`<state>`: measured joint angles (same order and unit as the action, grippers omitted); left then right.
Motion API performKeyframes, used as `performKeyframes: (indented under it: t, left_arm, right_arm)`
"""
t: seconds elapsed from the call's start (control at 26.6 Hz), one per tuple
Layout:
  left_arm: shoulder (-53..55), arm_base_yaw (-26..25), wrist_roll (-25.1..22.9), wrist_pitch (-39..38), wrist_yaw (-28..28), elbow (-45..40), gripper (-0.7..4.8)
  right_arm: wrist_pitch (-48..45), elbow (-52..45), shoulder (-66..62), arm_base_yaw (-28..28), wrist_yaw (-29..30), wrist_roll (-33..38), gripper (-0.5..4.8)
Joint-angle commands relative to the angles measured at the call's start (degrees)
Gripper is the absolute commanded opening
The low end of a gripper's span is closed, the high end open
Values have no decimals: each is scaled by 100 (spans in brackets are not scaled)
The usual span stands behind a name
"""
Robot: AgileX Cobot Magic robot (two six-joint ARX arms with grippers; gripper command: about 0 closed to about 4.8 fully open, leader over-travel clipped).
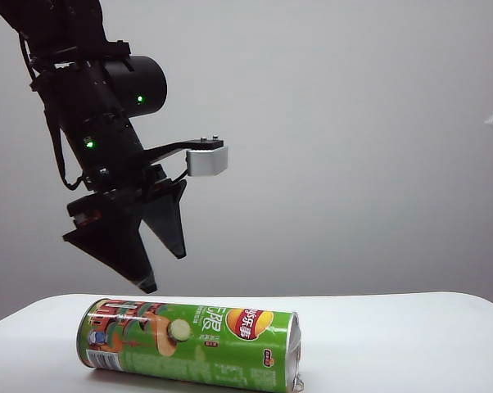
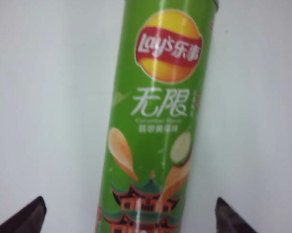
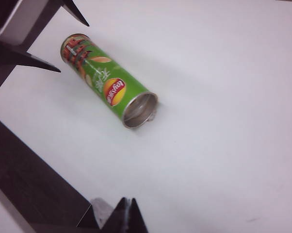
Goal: Pick up the green tub of chips from the desk, pull out the transparent container with the chips inside partially, and then place the chips back on the desk.
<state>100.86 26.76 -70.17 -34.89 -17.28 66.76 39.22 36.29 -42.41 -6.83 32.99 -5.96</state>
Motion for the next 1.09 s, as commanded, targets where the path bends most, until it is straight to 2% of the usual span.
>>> performKeyframes:
  t: [0.04,0.23,0.6,0.9,1.09]
  left_arm:
    - [214,11,11,-31,254,48,479]
    - [682,11,15,-192,498,393,479]
    - [1285,72,138,-385,295,658,479]
    - [1600,77,170,-129,332,662,479]
    - [1698,74,186,249,608,662,479]
  right_arm:
    - [-179,26,-72,-256,55,-28,-1]
    - [-269,26,-243,-494,57,-28,-1]
    - [-280,26,-328,-498,125,-28,-1]
    - [-374,26,-647,-498,125,-28,-1]
    - [-376,26,-669,-496,122,-28,-1]
